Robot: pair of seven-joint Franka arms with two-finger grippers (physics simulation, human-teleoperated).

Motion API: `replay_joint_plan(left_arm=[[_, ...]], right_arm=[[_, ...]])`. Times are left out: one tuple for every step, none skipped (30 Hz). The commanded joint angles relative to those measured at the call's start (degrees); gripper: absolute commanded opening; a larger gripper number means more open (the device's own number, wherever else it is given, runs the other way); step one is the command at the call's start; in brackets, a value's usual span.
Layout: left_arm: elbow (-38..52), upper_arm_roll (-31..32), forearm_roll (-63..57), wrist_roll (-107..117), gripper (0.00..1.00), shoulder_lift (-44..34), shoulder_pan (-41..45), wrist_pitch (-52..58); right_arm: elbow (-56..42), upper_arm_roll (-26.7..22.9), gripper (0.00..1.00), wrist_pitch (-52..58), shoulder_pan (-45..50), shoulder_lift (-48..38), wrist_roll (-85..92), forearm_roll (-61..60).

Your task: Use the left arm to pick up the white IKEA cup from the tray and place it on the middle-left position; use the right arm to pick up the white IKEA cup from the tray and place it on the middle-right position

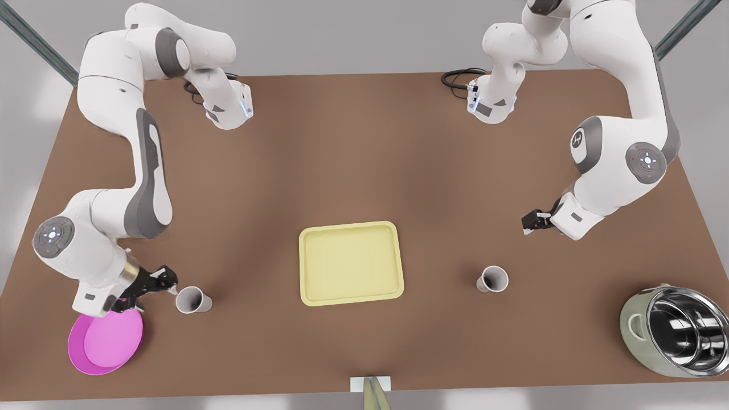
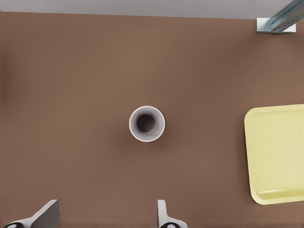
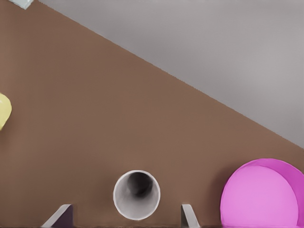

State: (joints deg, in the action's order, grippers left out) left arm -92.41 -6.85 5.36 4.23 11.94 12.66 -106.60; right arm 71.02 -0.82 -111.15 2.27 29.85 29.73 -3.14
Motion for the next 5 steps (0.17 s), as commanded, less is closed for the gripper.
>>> replay_joint_plan(left_arm=[[0.0, 0.0, 0.0, 0.6, 1.00, -0.1, 0.0, 0.3], [0.0, 0.0, 0.0, 0.7, 1.00, 0.0, 0.0, 0.3], [0.0, 0.0, -0.1, 0.6, 1.00, 0.0, 0.0, 0.3], [0.0, 0.0, -0.1, 0.5, 1.00, 0.0, 0.0, 0.3], [0.0, 0.0, -0.1, 0.6, 1.00, 0.0, 0.0, 0.3]], right_arm=[[0.1, 0.7, 1.00, 17.5, 0.1, -3.7, -9.5, 0.3], [0.0, 1.0, 1.00, 17.7, 0.1, -4.4, -8.9, 0.3], [0.1, 1.6, 1.00, 16.8, 0.3, -4.4, -8.7, 3.3], [0.1, 1.6, 1.00, 16.6, 1.6, -3.7, -10.1, 5.3], [1.8, 1.8, 1.00, 18.2, 2.5, -4.4, -25.7, 5.4]])
